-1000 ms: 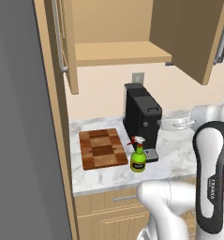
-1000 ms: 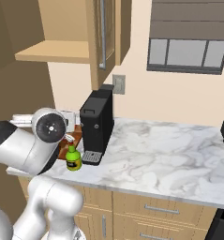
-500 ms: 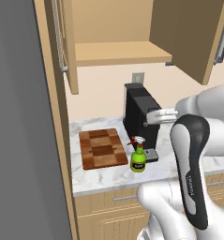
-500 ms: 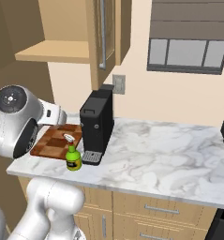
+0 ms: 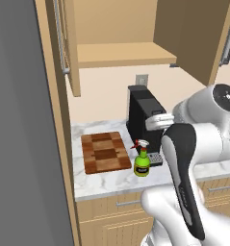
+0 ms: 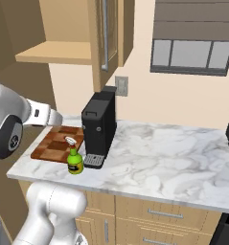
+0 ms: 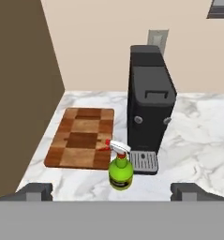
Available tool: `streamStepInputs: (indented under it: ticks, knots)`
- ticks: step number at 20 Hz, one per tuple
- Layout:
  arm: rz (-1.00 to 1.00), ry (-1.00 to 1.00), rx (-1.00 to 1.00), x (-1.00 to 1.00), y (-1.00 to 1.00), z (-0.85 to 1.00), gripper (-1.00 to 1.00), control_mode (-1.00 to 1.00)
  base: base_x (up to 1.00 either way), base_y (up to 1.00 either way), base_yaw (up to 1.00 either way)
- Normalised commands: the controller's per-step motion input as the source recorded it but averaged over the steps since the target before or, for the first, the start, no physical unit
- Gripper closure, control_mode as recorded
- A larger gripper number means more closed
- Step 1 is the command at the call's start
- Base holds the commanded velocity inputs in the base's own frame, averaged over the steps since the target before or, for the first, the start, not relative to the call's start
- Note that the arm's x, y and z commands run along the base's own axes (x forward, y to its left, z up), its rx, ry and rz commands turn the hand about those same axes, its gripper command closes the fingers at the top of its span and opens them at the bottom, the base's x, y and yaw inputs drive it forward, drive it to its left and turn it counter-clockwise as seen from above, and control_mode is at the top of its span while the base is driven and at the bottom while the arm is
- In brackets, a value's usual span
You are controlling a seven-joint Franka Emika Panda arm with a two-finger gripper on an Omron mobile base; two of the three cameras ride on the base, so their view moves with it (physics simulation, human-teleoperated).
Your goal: Grab the spray bottle from the cabinet, then place it next to the cutting board for sanitizing. Then grab the dish brush from the countertop next to the sink and place it next to the cutting board.
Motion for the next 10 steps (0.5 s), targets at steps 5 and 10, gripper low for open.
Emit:
streamStepInputs:
  ticks: [5,10]
  knots:
    - [-0.15,0.00,-0.04,-0.06,0.00,0.03,-1.00,-1.00,0.00,0.00,0.00]
    - [-0.03,0.00,0.00,0.00,0.00,0.06,-1.00,-1.00,0.00,0.00,0.00]
